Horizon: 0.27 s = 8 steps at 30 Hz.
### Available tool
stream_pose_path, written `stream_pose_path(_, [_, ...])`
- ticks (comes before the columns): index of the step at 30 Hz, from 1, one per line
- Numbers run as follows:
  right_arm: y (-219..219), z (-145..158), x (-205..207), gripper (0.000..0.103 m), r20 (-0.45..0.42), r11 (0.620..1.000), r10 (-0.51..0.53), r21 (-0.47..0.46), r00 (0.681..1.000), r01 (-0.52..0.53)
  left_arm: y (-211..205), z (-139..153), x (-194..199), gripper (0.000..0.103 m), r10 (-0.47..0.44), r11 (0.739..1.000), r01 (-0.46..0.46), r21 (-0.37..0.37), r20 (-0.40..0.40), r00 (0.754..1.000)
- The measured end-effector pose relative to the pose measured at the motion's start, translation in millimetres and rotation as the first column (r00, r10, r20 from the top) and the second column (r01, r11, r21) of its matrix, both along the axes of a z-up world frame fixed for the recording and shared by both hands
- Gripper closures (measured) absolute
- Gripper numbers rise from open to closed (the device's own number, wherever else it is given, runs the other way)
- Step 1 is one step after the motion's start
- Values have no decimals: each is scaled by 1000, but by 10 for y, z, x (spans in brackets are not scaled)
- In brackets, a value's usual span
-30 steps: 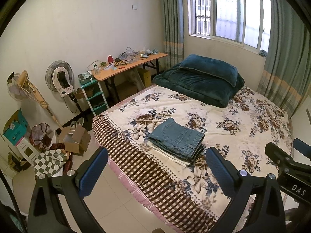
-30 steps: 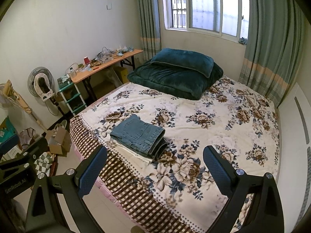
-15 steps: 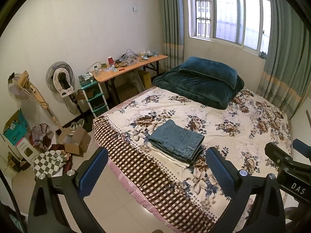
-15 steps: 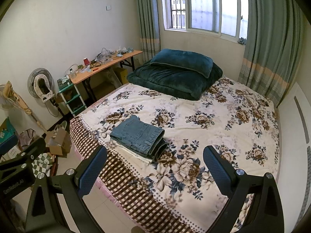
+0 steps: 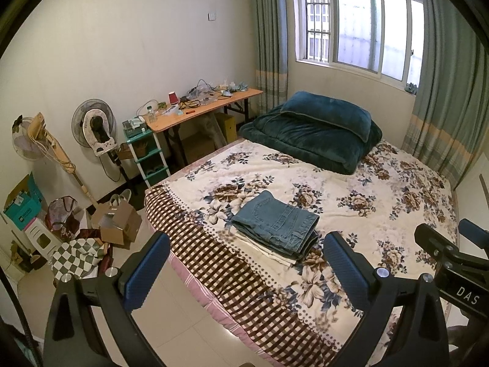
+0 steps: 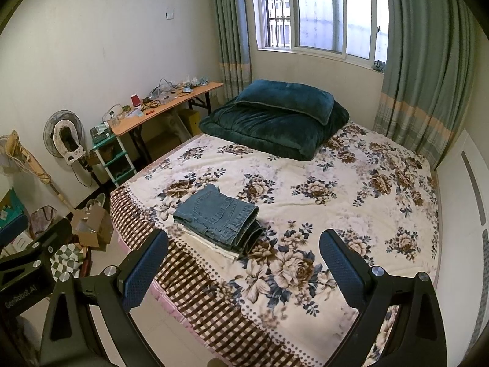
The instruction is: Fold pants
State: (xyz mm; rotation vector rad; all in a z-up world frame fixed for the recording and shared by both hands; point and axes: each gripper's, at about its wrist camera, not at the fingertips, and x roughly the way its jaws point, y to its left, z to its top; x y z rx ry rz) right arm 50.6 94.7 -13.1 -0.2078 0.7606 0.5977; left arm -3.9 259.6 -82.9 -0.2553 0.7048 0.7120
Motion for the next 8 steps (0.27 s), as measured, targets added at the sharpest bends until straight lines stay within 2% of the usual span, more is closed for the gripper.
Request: stream_pose_path(8, [2,-9,-6,2,2,1000,-1,-1,1000,1,-29,87,37,0,-2,1000,2,6,11,1000])
